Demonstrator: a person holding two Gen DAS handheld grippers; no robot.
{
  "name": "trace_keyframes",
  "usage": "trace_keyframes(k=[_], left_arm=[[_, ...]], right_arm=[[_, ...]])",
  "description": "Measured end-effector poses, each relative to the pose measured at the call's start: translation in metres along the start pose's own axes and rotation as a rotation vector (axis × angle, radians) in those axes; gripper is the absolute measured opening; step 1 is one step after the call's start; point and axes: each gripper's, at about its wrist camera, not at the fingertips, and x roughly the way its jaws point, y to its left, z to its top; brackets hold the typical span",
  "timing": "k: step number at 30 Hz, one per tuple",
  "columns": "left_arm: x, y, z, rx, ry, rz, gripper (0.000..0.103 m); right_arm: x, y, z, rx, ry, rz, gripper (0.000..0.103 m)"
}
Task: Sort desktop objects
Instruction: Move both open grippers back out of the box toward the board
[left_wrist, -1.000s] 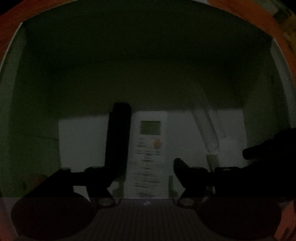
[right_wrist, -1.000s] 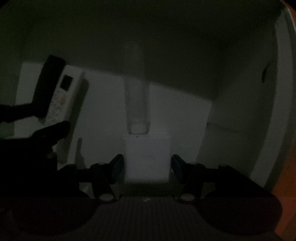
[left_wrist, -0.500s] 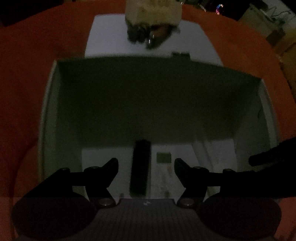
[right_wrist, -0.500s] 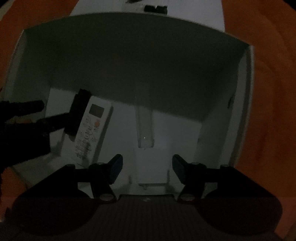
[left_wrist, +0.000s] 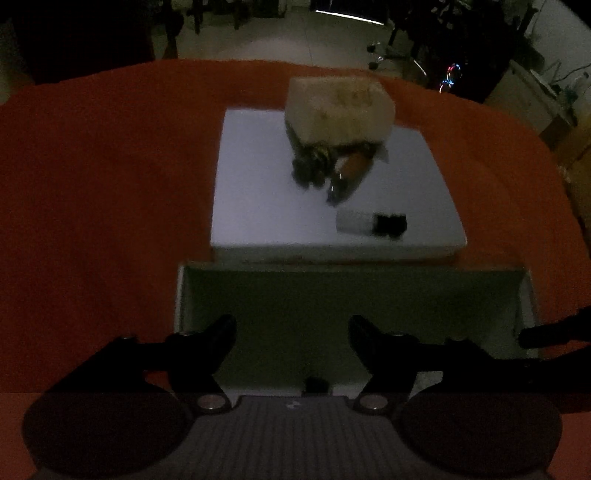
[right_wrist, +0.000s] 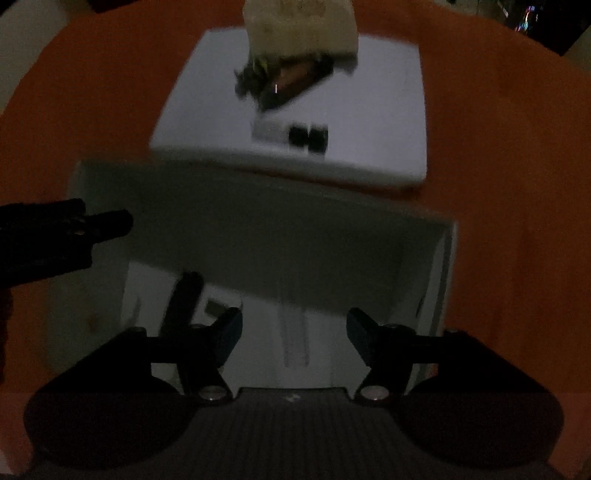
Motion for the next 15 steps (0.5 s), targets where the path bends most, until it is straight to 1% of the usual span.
trace_keyframes(k=[5, 7, 10, 13, 15], left_arm=[[-0.01, 0.003, 0.02, -0.001, -0.02, -0.004, 0.067], [-0.007, 0.002, 0.029, 0.019, -0.016, 0.002, 0.067], [0.0, 0.001, 0.04, 0.047, 0.006, 0.012, 0.069], [0.007, 0.002, 0.054, 0.075, 0.022, -0.014, 0.069], [0.01, 0.006, 0.062, 0.089, 0.014, -0.033, 0.07]], right_arm=[[-0.027, -0.007, 0.022, 0.03, -0.076, 0.008, 0.067], [-0.035, -0.012, 0.03, 0.065, -0.116, 0.025, 0.067], [-0.037, -0.021, 0.046, 0.111, -0.125, 0.04, 0.067], [-0.036, -0.024, 0.065, 0.106, -0.162, 0.04, 0.067], [-0.029, -0.024, 0.081, 0.11, -0.163, 0.039, 0.068]])
